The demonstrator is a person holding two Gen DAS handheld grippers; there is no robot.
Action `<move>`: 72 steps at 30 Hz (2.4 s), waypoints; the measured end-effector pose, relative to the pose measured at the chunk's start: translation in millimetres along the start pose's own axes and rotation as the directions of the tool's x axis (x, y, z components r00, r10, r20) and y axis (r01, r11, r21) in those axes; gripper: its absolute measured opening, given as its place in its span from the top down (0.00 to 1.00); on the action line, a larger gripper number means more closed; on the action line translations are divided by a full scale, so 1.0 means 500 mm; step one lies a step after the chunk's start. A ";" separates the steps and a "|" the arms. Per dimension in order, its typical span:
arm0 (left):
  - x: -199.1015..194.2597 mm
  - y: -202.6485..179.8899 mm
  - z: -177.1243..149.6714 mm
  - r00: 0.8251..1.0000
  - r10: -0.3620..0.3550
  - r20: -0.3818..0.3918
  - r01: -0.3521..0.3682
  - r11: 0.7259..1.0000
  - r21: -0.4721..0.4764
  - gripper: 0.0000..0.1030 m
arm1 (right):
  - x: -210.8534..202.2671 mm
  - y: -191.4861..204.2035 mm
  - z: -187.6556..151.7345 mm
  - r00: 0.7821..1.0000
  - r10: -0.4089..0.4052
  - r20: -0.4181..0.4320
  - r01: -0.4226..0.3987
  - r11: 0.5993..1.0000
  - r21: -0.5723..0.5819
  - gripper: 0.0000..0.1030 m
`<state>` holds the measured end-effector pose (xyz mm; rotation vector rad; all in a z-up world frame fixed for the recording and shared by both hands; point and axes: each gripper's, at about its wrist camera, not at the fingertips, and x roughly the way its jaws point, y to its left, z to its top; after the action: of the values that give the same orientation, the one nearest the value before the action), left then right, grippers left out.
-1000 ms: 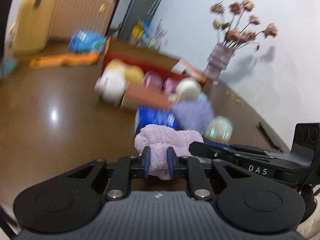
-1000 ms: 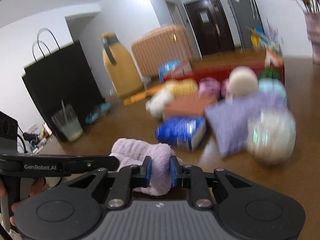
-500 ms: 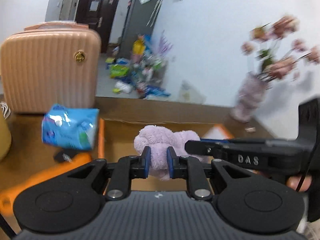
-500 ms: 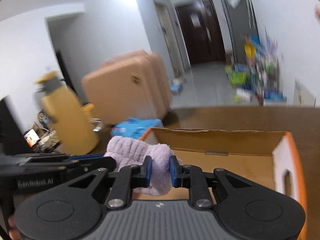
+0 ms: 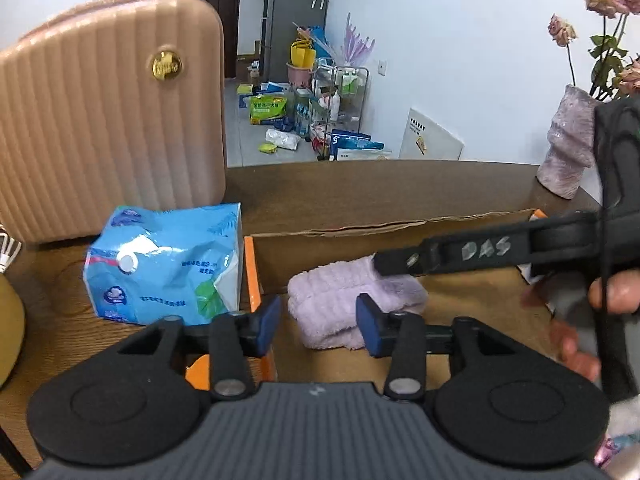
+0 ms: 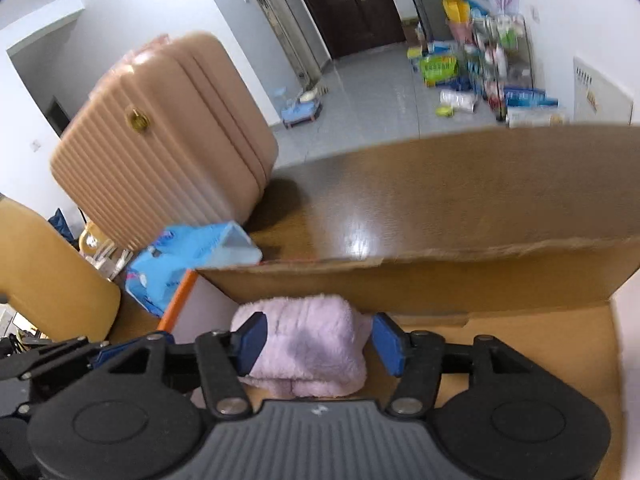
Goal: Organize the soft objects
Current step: 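Lift the lilac towel with both grippers, lower it into the cardboard box, open, then withdraw both open grippers from the box back over the table, then close both grippers on the purple burlap sachet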
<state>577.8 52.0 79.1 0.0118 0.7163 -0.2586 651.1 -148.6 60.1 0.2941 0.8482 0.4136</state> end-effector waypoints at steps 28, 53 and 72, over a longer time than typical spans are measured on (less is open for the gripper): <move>-0.540 -0.268 -0.432 0.937 0.144 0.319 -0.138 0.990 -0.042 0.06 | -0.687 0.019 -0.537 0.837 -0.143 0.528 0.344 0.889 -0.303 0.00; -0.459 -0.400 -0.557 0.986 -0.087 0.142 0.092 0.995 -0.030 0.42 | -0.681 -0.092 -0.760 0.861 -0.179 0.476 0.230 0.972 -0.051 0.16; -0.291 -0.412 -0.470 0.984 -0.173 0.050 0.179 0.973 -0.149 0.81 | -0.453 -0.233 -0.538 0.979 0.112 0.172 -0.110 0.994 -0.021 0.81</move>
<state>271.1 -90.6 12.0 -0.2030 0.7003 -0.3719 337.0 -333.0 -7.3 0.3626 0.6609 0.4896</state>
